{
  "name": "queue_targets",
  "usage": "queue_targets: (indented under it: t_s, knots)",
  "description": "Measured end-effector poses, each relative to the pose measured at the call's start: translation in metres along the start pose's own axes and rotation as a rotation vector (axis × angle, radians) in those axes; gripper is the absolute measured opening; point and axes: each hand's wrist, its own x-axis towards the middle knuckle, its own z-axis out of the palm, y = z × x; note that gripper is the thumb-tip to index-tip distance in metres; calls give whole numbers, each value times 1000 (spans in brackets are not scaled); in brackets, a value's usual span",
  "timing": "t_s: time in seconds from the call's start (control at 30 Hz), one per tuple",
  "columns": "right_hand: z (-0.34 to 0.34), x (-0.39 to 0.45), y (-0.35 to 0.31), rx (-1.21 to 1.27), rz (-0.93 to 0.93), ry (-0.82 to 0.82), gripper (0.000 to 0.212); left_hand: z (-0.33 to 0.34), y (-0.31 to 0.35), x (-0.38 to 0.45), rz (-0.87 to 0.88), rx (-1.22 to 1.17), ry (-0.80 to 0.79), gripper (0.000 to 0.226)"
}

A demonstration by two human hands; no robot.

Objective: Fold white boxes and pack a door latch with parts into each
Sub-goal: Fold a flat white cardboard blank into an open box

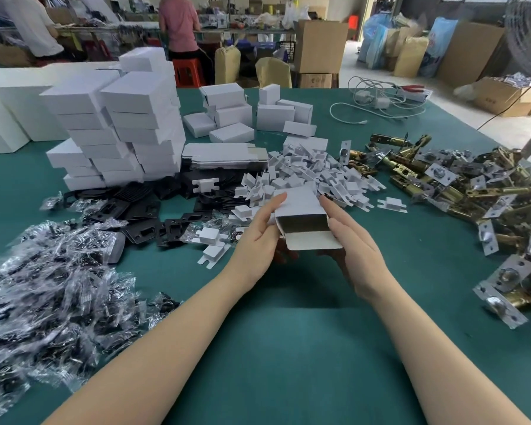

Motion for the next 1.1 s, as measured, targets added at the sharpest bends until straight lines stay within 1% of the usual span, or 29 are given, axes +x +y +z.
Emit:
queue_targets:
  t_s: [0.1, 0.17, 0.27, 0.3, 0.37, 0.43, 0.5, 0.57, 0.67, 0.77, 0.83, 0.9, 0.97, 1.03, 1.07, 1.1]
  knots:
    - [-5, 1, -3, 43, 9, -19, 33, -10, 6, 4, -142, -133, -84, 47]
    - [-8, 0, -6, 106, 21, -51, 31, -15, 8, 7, -221, -212, -101, 46]
    - [-14, -1, -9, 216, 66, -122, 36, -20, 9, 7, -212, -293, -152, 32]
    - [-17, -1, -10, 247, 84, -149, 40, -21, 9, 6, -199, -308, -173, 33]
    - [-21, -2, -11, 261, 106, -182, 45, -22, 9, 4, -185, -314, -197, 42]
    - [-22, -2, -10, 228, 110, -164, 47, -22, 9, 3, -171, -298, -203, 44]
    - [-20, -2, -9, 204, 90, -99, 46, -21, 11, 2, -155, -254, -206, 36]
    - [-17, -1, -8, 139, 35, -12, 39, -19, 11, 2, -133, -164, -206, 35]
    - [-12, 0, -4, -36, -21, 123, 17, -15, 7, 0, -111, -44, -171, 35]
    - [-9, 1, 2, -168, -63, 220, 20, -12, 4, -1, -90, 18, -148, 32]
    - [-6, 0, 1, -172, -106, 224, 17, -12, 3, 0, -95, 7, -132, 29]
    - [-3, -2, -1, -187, -196, 230, 19, -12, 2, 2, -109, -47, -93, 25]
    - [-2, -3, -3, -241, -306, 217, 32, -14, 2, 4, -116, -110, -40, 24]
    - [-1, -5, -2, -373, -417, 146, 48, -15, 3, 4, -125, -170, 8, 24]
    - [-1, -6, 0, -460, -462, 106, 51, -15, 4, 4, -129, -190, 21, 24]
    - [-1, -6, 2, -534, -486, 70, 49, -16, 5, 3, -130, -200, 21, 24]
